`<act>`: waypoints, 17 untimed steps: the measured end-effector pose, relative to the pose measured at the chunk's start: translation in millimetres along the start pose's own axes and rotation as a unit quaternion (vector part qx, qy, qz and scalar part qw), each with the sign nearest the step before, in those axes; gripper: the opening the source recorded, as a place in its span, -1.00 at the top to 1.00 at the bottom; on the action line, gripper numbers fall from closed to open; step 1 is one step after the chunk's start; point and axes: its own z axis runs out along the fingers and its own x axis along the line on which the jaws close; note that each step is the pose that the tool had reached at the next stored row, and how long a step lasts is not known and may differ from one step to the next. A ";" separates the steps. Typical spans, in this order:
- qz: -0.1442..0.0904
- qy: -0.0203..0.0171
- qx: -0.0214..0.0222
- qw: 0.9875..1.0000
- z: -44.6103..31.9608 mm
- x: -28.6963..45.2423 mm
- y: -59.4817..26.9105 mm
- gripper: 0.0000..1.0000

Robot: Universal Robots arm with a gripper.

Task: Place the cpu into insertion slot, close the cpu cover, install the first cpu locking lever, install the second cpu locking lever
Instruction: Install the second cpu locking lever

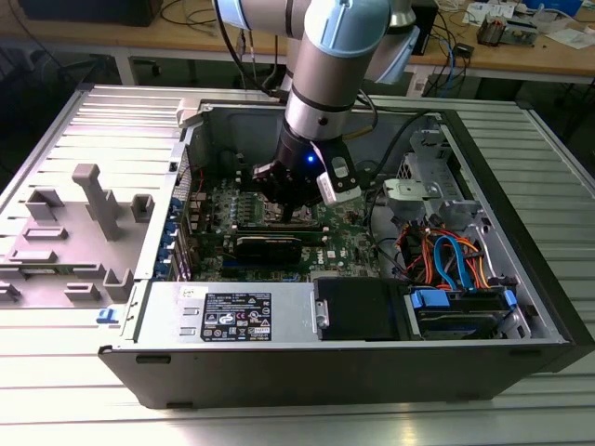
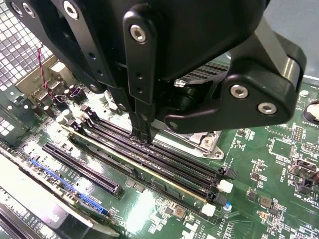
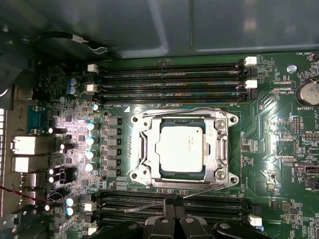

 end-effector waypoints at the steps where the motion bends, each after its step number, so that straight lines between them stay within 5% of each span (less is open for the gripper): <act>1: 0.000 0.000 0.000 1.000 0.0 0.0 0.0 0.79; 11: -0.010 0.003 0.000 1.000 0.0 0.2 -1.0 0.79; 17: -0.024 0.003 -0.018 1.000 1.5 9.5 -4.6 0.79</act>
